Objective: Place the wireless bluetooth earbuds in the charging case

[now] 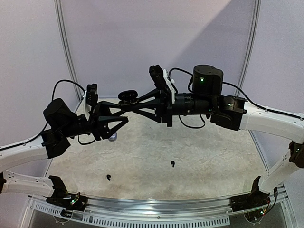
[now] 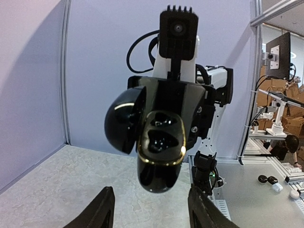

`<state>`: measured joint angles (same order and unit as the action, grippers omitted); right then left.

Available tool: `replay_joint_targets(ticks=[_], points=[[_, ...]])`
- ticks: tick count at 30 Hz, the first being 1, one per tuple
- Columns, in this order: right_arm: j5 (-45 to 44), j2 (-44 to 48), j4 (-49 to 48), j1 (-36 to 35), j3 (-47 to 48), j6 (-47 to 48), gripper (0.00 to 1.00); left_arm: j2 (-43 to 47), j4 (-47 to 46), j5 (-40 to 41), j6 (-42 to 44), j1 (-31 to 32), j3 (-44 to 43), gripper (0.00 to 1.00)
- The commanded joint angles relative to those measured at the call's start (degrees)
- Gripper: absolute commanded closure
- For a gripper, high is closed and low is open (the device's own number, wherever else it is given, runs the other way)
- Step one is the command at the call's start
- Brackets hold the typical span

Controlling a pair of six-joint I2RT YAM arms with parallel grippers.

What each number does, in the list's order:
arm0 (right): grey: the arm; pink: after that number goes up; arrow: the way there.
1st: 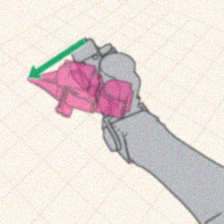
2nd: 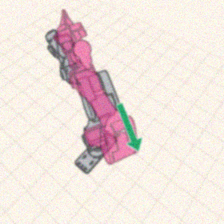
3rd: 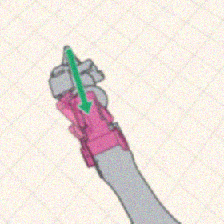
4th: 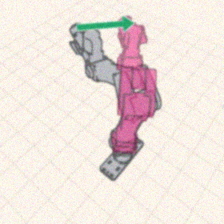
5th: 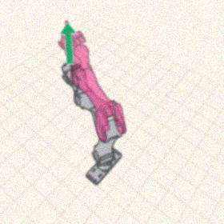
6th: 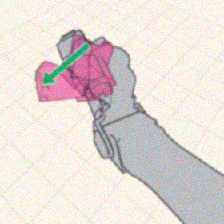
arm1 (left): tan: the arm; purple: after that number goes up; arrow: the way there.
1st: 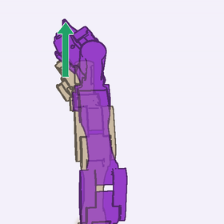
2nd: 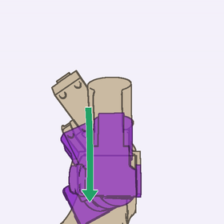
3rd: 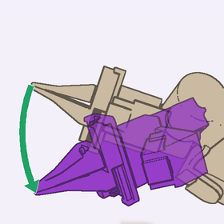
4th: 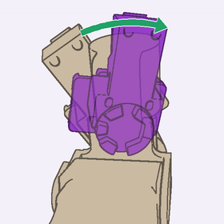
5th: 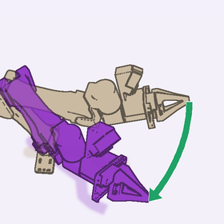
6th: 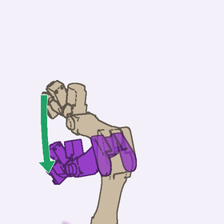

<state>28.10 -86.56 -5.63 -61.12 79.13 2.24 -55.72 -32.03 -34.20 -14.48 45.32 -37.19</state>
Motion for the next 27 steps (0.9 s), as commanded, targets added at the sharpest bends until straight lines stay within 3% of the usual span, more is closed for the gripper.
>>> replay_joint_targets(ticks=[1,12,27], points=[[-0.63,1.07,2.22,-0.41,0.94,1.19,1.0,0.05,1.59,-0.4,-0.26,0.11,-1.65,0.46],[-0.85,0.57,2.67,-0.59,1.03,1.71,1.0,-0.28,1.16,1.24,-2.3,0.4,-1.58,0.61],[-0.94,-0.18,2.83,-0.58,0.56,1.72,1.0,-0.51,-0.74,1.2,-3.64,0.38,-1.31,0.54]])
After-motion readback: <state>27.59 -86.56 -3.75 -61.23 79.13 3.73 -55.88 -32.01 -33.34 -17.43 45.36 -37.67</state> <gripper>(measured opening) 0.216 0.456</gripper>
